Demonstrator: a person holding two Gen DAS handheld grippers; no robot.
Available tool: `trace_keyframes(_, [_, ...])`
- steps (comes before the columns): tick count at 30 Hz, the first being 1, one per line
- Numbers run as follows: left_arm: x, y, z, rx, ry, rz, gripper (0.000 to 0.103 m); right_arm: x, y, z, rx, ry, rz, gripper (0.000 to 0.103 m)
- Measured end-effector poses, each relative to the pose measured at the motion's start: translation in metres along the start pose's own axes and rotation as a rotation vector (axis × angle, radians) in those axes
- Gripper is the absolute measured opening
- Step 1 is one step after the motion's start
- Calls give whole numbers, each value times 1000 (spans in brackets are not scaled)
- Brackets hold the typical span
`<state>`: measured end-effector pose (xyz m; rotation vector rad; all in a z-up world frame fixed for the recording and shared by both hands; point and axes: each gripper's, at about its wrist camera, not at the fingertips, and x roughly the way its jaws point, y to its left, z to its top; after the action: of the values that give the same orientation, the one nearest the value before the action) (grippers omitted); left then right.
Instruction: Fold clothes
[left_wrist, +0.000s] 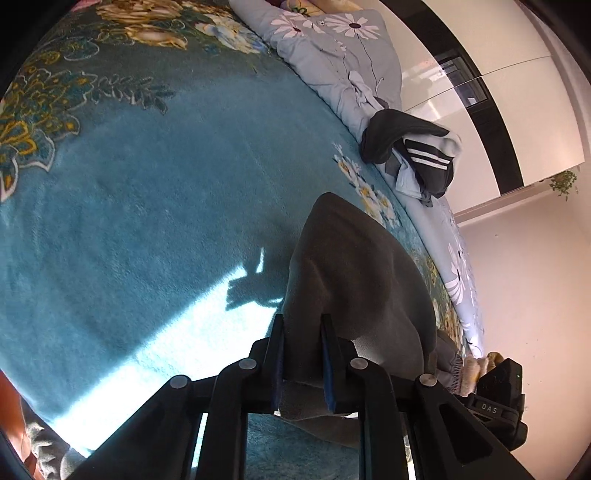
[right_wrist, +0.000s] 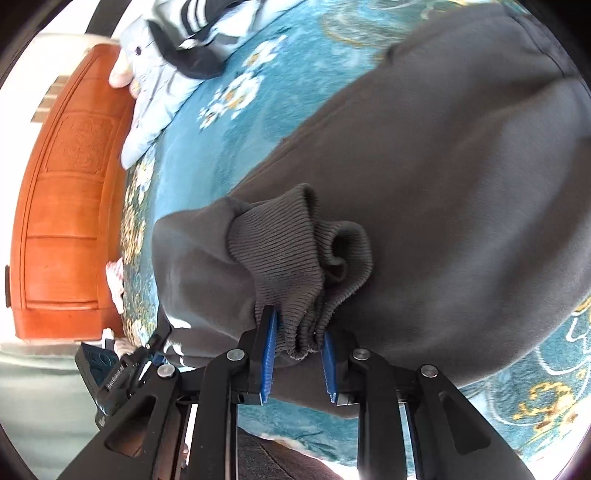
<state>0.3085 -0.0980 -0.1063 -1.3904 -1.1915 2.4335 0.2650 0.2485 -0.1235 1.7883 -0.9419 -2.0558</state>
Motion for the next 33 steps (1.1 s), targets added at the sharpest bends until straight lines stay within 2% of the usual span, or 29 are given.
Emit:
trace_keyframes(3, [-30,14,18,-11,-62,25,18,10,23,-2,-52,21,47,22])
trace_keyframes(6, [-54,27,29,20,-108,104,18,22,49,-5,-108,46,120,22])
trace_keyframes(7, [-58,34,31,14,-102,129,18,26,57,-5,-127,56,145,22])
trace_keyframes(10, [-56,59,27,-70,-37,134,20,35,69,-11,-169,79,190,20])
trace_keyframes(12, [-55,65,19,-106,-14,138,23,43,64,-13,-171,96,173,19])
trace_keyframes(15, [-57,60,9,-94,-5,172,25,57,36,-12,-93,146,173,19])
trace_keyframes(19, [-77,46,6,-58,-44,277,23,64,-1,-8,19,173,232,19])
trace_keyframes(21, [-84,32,8,-38,-62,282,23,59,-8,-9,30,168,265,19])
trace_keyframes(23, [-75,7,8,17,-40,255,23,49,-12,-8,15,146,283,21])
trace_keyframes(25, [-49,-30,3,131,12,249,23,29,-17,-6,-13,110,280,21])
trace_keyframes(27, [-16,-67,-6,230,78,226,23,0,-25,-3,-38,56,265,26])
trace_keyframes(29, [18,-97,-18,304,148,203,23,-30,-39,-3,-74,-11,188,51])
trace_keyframes(33, [76,-136,-45,429,279,218,23,-84,-83,-17,-110,-124,18,53])
